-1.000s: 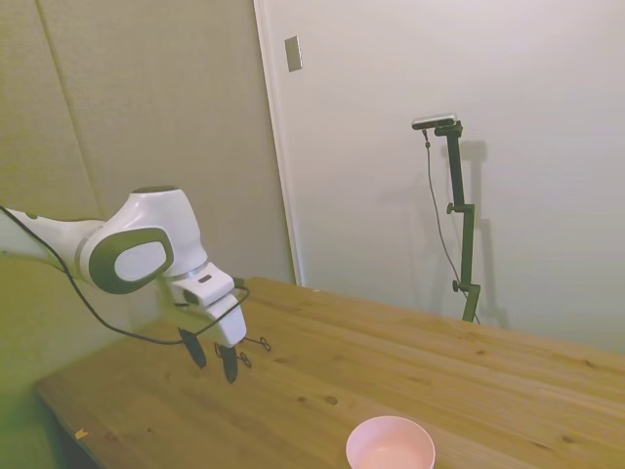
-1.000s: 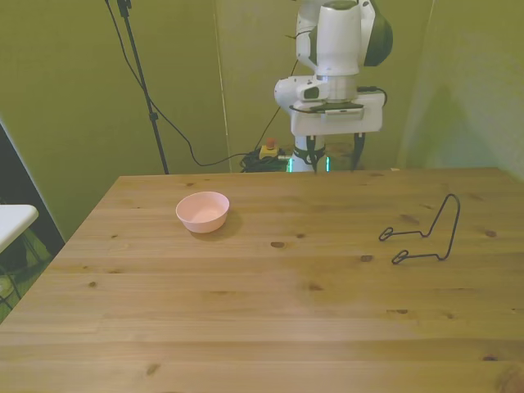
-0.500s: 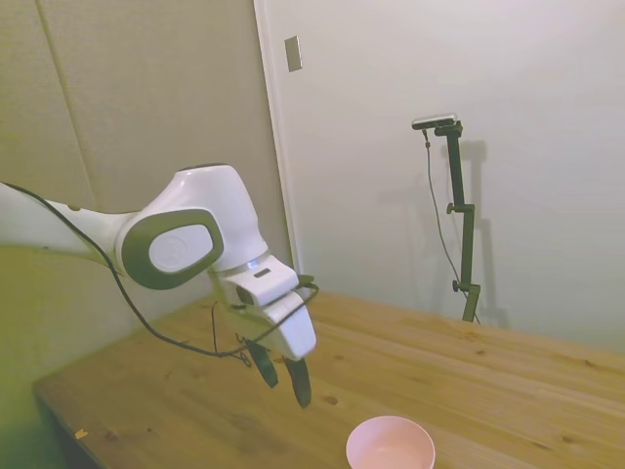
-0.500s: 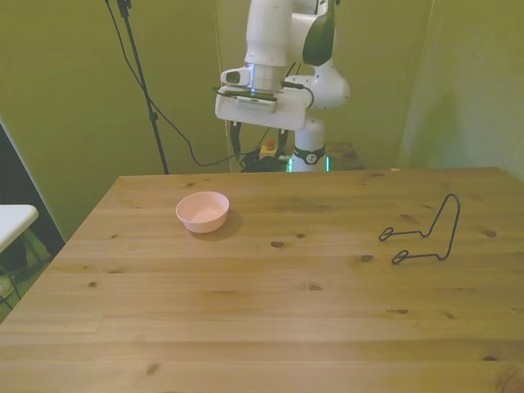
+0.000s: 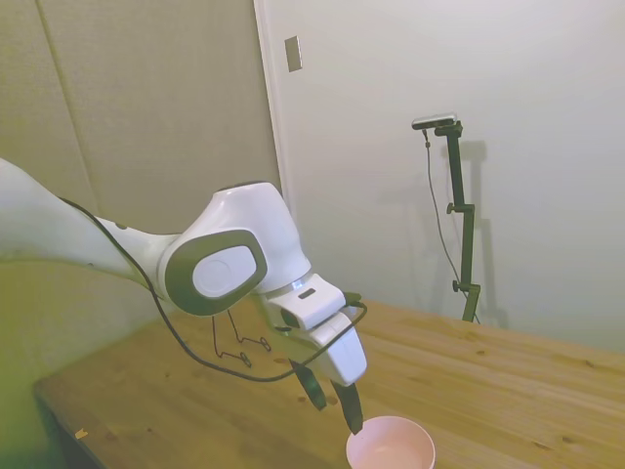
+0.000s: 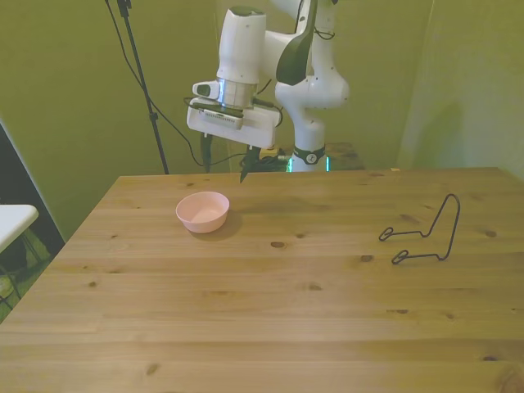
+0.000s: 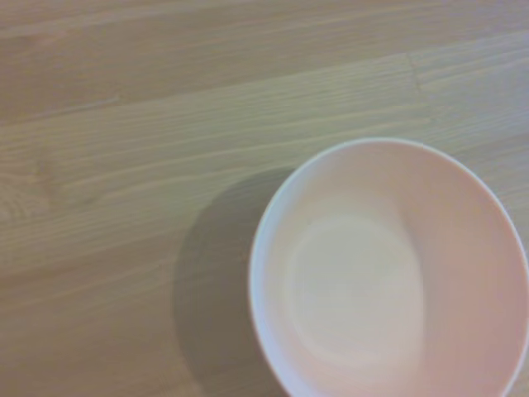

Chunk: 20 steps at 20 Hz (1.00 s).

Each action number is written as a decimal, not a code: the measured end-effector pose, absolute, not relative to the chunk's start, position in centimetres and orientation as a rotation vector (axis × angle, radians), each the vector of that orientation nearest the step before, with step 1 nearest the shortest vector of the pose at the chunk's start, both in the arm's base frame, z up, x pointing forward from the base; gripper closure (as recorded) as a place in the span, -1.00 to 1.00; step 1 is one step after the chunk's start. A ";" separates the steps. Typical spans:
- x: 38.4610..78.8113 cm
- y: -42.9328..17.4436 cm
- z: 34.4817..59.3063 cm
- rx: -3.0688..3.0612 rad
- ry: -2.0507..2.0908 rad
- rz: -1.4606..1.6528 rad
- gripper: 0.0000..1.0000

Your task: Load the bowl

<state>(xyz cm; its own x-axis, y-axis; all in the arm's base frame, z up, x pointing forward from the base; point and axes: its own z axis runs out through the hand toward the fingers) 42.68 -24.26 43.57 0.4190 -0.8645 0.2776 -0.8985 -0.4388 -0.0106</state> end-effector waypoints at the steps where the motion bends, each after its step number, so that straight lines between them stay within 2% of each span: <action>1: 43.0 -24.5 43.2 2.526 -1.581 0.373 -1.00; 13: 46.5 -24.1 38.6 2.558 -1.573 0.363 -1.00; 14: 46.5 -24.2 38.3 2.557 -1.583 0.354 1.00; 20: 46.6 -25.2 37.2 2.543 -1.613 0.327 1.00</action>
